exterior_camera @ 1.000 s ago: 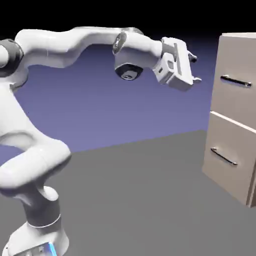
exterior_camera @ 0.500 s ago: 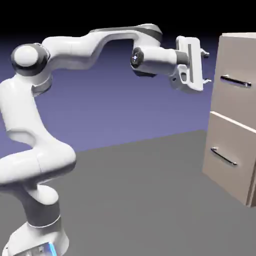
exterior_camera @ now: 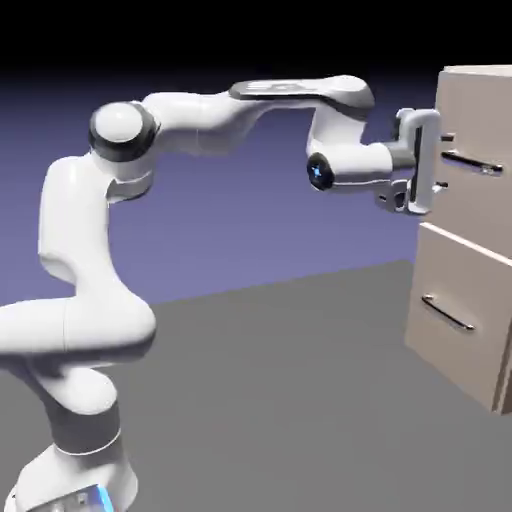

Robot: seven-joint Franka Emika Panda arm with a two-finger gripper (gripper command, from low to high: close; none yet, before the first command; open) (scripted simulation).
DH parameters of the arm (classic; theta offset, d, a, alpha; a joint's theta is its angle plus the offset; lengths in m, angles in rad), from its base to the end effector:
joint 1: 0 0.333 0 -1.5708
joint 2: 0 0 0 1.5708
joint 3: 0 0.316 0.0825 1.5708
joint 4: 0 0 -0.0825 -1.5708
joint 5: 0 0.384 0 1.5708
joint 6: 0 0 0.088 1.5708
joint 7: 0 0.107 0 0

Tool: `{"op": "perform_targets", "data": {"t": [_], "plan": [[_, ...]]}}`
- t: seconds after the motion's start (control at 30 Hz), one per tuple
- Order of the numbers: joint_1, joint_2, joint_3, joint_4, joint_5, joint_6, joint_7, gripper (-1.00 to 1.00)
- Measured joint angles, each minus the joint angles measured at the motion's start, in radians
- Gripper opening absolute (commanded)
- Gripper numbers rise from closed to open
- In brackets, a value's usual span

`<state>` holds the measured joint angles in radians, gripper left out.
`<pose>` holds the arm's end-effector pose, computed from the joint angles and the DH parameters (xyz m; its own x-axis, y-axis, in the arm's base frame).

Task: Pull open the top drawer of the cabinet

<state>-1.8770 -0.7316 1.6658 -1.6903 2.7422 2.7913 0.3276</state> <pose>0.6376 0.0352 0.5261 0.0006 -0.7072 -0.7071 -0.0006 0.7071 -0.7072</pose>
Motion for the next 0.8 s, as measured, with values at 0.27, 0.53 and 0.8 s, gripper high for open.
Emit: {"op": "perform_targets", "data": {"t": [0.27, 0.53, 0.8], "plan": [[-0.22, -0.086, 0.143, 0.227, -0.057, 0.049, 0.122, -1.0], [0.024, -0.011, -0.025, -0.022, -0.004, -0.01, 0.016, -1.0], [0.314, 0.016, -0.249, -0.264, 0.014, -0.056, -0.041, -1.0]]}}
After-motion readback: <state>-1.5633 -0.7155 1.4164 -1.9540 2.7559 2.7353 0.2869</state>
